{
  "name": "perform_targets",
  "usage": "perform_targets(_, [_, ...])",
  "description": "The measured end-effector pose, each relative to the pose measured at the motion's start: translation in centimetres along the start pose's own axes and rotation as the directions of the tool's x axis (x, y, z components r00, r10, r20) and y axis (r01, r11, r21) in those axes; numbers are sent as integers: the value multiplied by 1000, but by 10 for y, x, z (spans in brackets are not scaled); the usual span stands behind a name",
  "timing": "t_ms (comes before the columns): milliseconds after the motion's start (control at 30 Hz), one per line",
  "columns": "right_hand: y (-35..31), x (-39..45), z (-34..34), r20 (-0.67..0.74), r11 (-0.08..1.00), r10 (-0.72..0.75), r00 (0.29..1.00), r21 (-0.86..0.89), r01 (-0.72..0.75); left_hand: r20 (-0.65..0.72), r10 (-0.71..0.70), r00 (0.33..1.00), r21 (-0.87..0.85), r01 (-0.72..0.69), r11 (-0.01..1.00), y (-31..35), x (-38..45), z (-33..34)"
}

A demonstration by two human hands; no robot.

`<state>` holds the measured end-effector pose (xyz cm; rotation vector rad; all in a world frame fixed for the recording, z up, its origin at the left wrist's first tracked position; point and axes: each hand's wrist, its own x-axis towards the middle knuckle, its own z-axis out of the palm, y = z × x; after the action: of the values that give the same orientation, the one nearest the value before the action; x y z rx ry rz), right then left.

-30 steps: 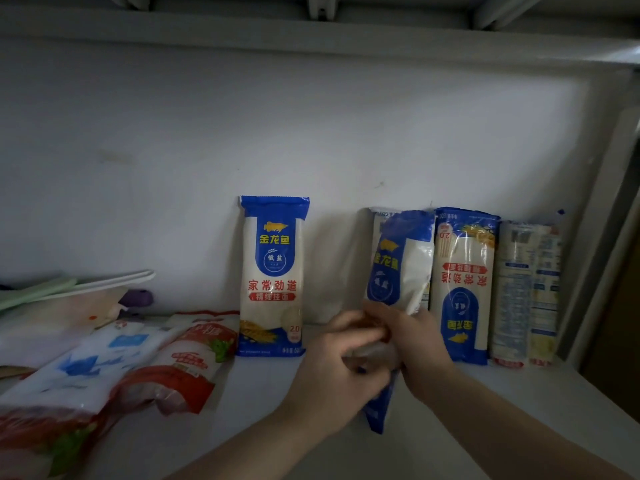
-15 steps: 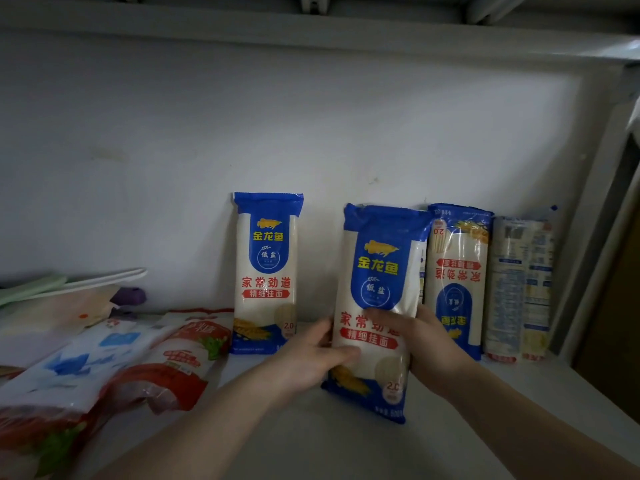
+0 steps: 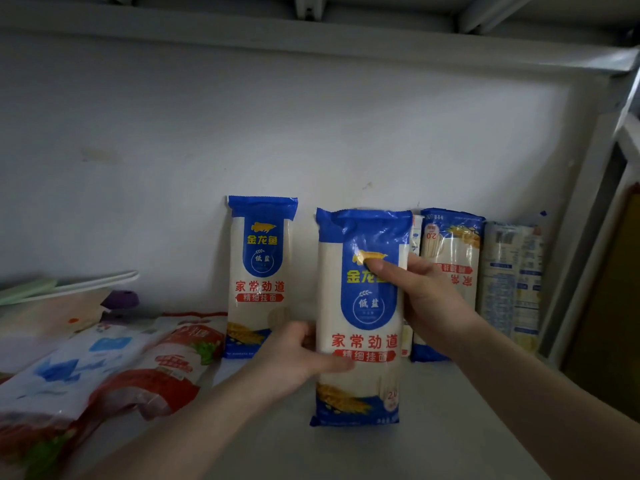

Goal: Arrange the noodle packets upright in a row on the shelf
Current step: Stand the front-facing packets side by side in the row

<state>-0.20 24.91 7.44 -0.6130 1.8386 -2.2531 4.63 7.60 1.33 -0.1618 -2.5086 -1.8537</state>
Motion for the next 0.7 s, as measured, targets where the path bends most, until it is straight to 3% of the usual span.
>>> perform_targets(133, [-5,-8,4,34,999,-19,999,26,18,-181,178,967,-289,-225,930,50,5,-14])
perform_targets(300, [-27,-6,6,37,991,-133,990,28,132,-304,321,897,-206,-391,897,86,7,-26])
perform_targets(533, [-38,-9,6,50,982,-176,983,-62,179,-292,366,884,-127,-415,901,91,4,-30])
perform_targets(700, [-34,-13,2,-23,981,-171,985,-96,169,-299,385,873,-140,-439,887,88,1,-20])
